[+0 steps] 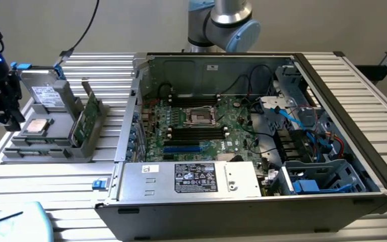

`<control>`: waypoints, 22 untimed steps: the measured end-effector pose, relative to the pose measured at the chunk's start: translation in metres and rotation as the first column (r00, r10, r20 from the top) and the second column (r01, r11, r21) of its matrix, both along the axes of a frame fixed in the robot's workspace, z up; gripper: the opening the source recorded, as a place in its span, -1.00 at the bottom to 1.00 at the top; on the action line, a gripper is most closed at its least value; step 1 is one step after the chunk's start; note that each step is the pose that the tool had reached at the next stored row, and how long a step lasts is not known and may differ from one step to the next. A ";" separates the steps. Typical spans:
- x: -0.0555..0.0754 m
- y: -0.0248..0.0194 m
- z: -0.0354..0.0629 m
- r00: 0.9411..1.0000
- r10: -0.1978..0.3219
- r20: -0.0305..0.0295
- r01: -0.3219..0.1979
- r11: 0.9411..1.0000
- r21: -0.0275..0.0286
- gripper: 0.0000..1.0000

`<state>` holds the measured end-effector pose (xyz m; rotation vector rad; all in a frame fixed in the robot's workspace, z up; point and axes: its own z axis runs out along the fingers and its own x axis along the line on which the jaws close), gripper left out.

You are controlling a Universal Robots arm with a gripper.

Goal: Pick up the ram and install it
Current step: 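Pick up the ram and move it above insertion slot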

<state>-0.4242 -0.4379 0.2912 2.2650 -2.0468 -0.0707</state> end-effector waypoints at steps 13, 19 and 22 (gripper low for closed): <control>0.002 -0.0009 -0.0238 1.000 0.024 0.000 -0.024 1.000 0.000 -0.37; 0.005 -0.0010 -0.0346 1.000 0.031 0.000 -0.031 1.000 0.000 -0.37; 0.007 -0.0009 -0.0400 1.000 0.031 0.000 -0.031 1.000 0.000 -0.37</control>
